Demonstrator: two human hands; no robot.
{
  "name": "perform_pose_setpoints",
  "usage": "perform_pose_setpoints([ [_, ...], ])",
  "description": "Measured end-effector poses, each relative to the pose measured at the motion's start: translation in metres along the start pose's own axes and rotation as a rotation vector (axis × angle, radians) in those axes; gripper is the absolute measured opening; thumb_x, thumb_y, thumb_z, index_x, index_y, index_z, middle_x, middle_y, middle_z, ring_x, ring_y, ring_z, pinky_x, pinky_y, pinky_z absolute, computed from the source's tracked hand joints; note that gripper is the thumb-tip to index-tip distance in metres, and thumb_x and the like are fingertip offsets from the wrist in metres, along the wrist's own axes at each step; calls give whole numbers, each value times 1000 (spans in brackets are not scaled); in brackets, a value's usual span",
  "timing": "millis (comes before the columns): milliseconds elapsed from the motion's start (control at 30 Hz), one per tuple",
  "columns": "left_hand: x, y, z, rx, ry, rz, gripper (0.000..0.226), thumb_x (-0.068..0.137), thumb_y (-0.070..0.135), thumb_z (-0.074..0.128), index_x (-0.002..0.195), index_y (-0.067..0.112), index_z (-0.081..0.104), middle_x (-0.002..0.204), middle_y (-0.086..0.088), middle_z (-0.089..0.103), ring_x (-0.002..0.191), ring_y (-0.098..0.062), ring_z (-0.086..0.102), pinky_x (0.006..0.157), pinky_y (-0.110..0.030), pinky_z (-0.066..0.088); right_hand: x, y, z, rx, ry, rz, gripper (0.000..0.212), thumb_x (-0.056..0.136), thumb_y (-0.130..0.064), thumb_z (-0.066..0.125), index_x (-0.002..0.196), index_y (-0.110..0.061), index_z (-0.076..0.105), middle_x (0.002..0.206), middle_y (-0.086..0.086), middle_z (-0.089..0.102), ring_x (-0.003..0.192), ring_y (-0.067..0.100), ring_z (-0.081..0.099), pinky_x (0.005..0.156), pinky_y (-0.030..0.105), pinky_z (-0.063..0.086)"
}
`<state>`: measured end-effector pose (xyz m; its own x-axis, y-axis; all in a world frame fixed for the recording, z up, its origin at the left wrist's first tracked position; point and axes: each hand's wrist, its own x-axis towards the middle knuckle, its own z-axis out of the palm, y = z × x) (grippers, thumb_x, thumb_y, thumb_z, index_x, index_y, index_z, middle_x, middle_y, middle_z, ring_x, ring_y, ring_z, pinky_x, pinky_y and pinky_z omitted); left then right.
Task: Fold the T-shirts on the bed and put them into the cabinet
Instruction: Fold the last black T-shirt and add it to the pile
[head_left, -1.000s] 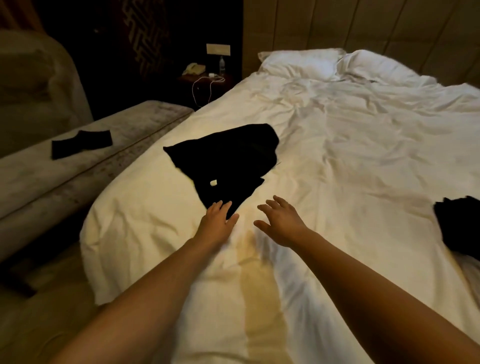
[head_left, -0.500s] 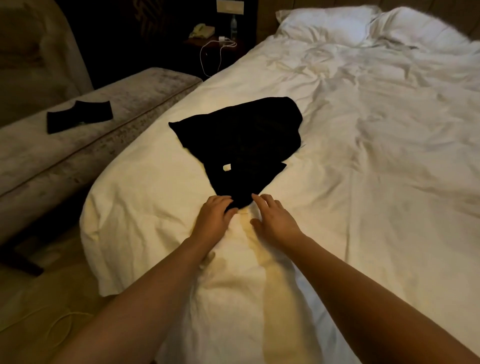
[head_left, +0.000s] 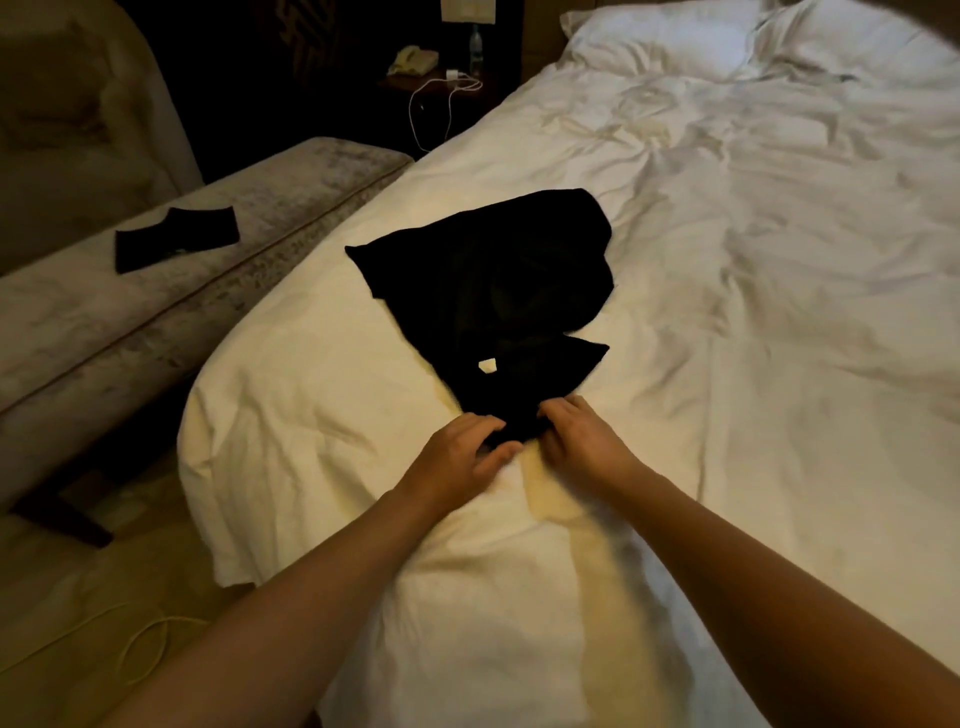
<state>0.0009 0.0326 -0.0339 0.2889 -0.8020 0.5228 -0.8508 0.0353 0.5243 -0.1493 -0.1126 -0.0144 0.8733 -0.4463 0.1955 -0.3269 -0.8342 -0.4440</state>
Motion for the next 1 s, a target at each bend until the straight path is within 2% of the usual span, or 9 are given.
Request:
perform_pose_setpoints([
  [100,1,19,5,-63,-88,26,41,97,40,54,117,5,64,114,-8,62,108,-17,55,92,-30,47,-41,17,-14,-1,34,60,12,96,-14,52,104,-11,60,106,6,61,107,23,49,89,34,42],
  [233,4,25,24,200,-197,-12,65,94,54,46,144,14,49,151,-8,43,144,-25,33,113,-39,34,-98,38,-40,28,79,174,12,98,-16,51,103,-10,59,105,4,60,108,20,48,85,23,35],
  [400,14,56,45,207,-408,-72,93,88,80,15,156,18,31,162,-3,30,152,-20,18,119,-36,20,-157,58,-70,46,116,265,26,93,-27,44,102,-12,62,104,0,62,107,18,51,85,23,37],
  [467,18,78,54,107,-464,-83,88,92,77,15,156,19,31,159,-2,36,149,-20,25,119,-34,22,-177,64,-81,57,154,288,25,93,-28,43,103,-15,63,103,-4,61,105,13,51,85,22,37],
  [533,22,103,66,7,-476,-132,67,101,61,31,155,21,35,149,-2,47,140,-19,36,115,-34,29,-200,71,-91,59,179,315,27,93,-30,40,103,-19,63,101,-10,58,103,9,49,84,21,37],
  [633,23,136,84,-92,-463,-166,45,105,42,42,146,23,50,126,2,57,125,-16,44,108,-30,34,-231,75,-98,58,212,288,23,90,-29,41,98,-22,61,95,-12,55,99,15,54,80,17,35],
  [733,16,164,98,-141,-398,-187,30,105,36,47,109,17,70,98,5,58,102,-14,48,94,-32,41,-254,70,-97,42,239,136,15,85,-19,50,98,-22,59,95,-4,60,94,20,55,78,21,42],
  [833,4,181,101,-191,-316,-244,32,102,34,54,77,17,64,80,7,54,89,-13,49,82,-32,42,-262,57,-87,-33,262,-21,18,84,-17,57,100,-16,64,101,-1,64,97,21,54,81,26,46],
  [1000,-19,181,91,-216,-329,-272,11,93,30,69,84,24,71,87,10,58,92,-3,54,79,-22,44,-261,29,-71,-47,248,-84,22,85,-25,61,106,-21,68,102,-8,65,99,21,55,83,32,46],
])
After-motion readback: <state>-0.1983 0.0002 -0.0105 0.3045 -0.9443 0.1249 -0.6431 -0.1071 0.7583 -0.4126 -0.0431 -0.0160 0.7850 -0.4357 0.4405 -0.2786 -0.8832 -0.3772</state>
